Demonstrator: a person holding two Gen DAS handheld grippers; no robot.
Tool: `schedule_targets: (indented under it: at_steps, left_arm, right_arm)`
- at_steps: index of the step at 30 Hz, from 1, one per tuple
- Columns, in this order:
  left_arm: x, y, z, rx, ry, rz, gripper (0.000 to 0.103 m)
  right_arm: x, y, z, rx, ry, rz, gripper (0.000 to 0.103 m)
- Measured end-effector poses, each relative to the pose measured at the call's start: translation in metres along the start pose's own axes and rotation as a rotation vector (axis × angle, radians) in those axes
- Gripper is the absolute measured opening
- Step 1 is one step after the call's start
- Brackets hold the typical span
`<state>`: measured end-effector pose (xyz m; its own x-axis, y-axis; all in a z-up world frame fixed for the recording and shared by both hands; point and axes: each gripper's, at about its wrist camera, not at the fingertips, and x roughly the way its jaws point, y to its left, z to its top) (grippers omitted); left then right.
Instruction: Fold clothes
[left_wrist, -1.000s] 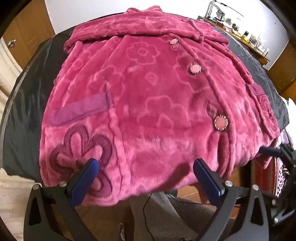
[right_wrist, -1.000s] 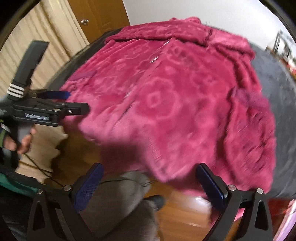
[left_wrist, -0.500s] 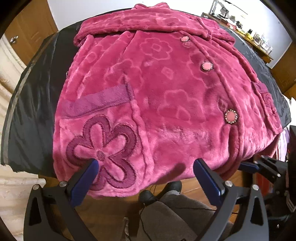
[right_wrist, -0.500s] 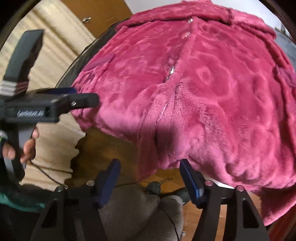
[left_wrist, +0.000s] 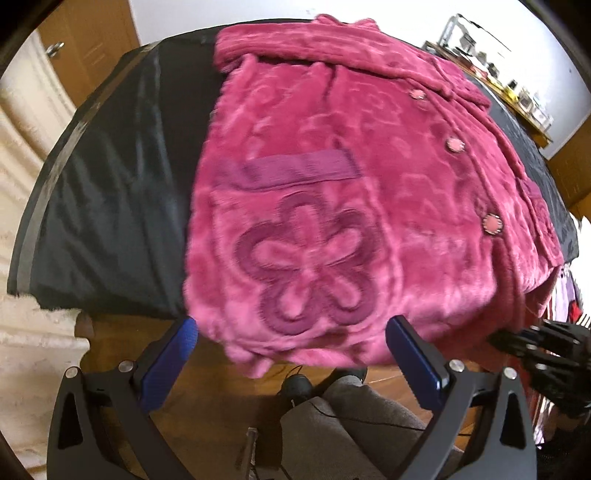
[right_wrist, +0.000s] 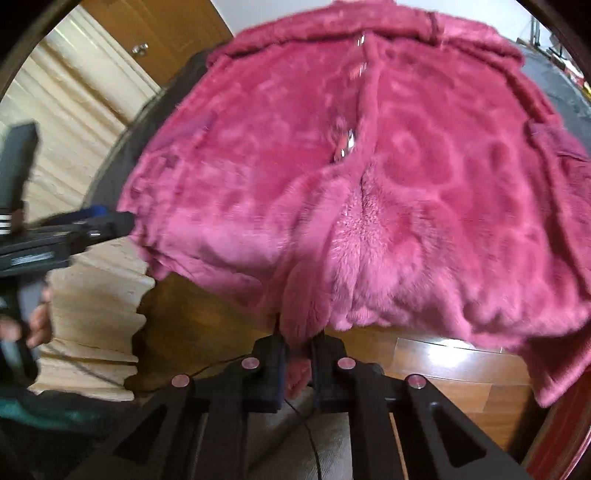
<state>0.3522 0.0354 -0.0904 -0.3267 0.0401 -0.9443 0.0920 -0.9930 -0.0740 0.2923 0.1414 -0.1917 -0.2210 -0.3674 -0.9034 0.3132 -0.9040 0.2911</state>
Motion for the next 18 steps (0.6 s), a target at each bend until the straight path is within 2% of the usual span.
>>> schedule_targets:
  at_steps: [3, 10, 15, 16, 18]
  left_arm:
    - [-0.003, 0.013, -0.005, -0.026, -0.007, -0.002, 0.102]
    - [-0.005, 0.039, -0.003, -0.053, -0.031, 0.029, 0.102]
    - [-0.004, 0.058, -0.010, -0.080, -0.049, 0.044, 0.102]
    - [-0.004, 0.061, -0.010, -0.087, -0.054, 0.035, 0.102]
    - [-0.005, 0.068, -0.011, -0.101, -0.065, 0.018, 0.102]
  right_arm:
    - [-0.013, -0.005, -0.005, 0.026, -0.020, -0.009, 0.011]
    - [0.030, -0.032, 0.005, 0.084, 0.028, -0.119, 0.012]
    - [0.037, -0.032, 0.010, 0.110, 0.006, -0.122, 0.015]
    - [0.036, -0.031, 0.008, 0.103, 0.004, -0.124, 0.018]
    - [0.034, -0.031, 0.004, 0.098, 0.008, -0.130, 0.032]
